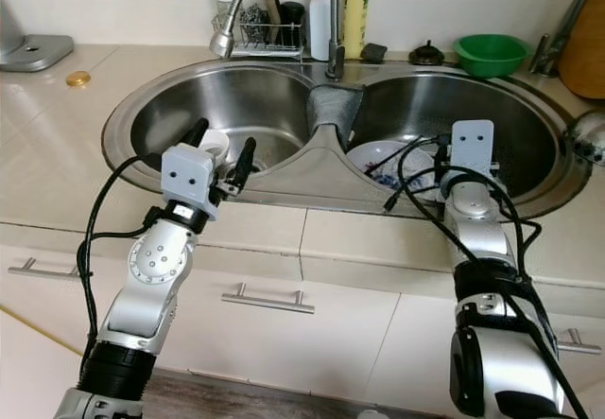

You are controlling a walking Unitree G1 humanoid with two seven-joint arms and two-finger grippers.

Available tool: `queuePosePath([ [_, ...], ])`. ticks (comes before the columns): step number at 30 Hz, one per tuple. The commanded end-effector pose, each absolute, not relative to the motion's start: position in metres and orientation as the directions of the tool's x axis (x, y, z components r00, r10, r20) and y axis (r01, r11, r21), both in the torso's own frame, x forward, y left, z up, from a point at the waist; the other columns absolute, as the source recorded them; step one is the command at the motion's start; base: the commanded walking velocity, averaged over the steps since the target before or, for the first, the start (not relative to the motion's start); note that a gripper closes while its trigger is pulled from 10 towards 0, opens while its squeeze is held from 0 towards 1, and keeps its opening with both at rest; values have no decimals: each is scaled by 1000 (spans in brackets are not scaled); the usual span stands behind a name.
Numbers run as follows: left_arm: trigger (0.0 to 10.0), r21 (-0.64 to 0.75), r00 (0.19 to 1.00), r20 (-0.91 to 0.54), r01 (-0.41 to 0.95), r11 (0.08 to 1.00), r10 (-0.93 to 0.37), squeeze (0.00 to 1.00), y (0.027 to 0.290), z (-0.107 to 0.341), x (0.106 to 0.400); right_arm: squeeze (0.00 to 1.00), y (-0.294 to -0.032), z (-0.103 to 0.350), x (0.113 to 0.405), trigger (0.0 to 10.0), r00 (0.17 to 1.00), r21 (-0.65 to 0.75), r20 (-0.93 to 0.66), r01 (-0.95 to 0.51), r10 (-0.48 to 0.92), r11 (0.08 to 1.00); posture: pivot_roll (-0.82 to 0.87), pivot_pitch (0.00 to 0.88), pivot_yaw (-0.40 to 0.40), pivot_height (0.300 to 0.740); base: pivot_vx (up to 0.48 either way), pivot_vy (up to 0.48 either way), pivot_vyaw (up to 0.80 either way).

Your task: Kitchen organization

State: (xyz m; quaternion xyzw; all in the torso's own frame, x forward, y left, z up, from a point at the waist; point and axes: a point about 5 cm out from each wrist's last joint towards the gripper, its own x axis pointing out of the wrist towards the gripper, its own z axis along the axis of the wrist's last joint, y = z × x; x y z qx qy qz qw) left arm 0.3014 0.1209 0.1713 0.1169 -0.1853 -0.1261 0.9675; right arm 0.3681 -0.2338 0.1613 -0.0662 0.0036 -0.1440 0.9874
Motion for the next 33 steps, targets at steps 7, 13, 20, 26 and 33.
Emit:
queuePosePath([
  [7, 10000, 261, 890, 345, 215, 941, -299, 0, 119, 177, 299, 1000, -204, 225, 347, 10000, 874, -62, 438, 263, -210, 963, -90, 40, 35, 740, 0, 0, 0],
  [13, 10000, 251, 891, 337, 227, 941, -305, 0, 119, 175, 299, 0, -184, 238, 322, 10000, 823, -102, 554, 217, -126, 971, -97, 38, 40, 740, 0, 0, 0],
  [20, 10000, 247, 887, 337, 240, 939, -316, 0, 117, 176, 300, 0, -171, 238, 306, 10000, 804, -132, 590, 194, -80, 972, -103, 32, 44, 740, 0, 249, 0],
  [26, 10000, 248, 884, 340, 246, 937, -322, 0, 117, 177, 300, 0, -162, 232, 298, 10000, 819, -160, 572, 160, -41, 974, -99, 22, 41, 740, 0, 480, 0],
  [33, 10000, 250, 882, 347, 241, 938, -319, 0, 118, 178, 299, 0, -158, 224, 298, 10000, 843, -188, 537, 147, -23, 971, -94, 15, 34, 740, 0, 480, 0],
])
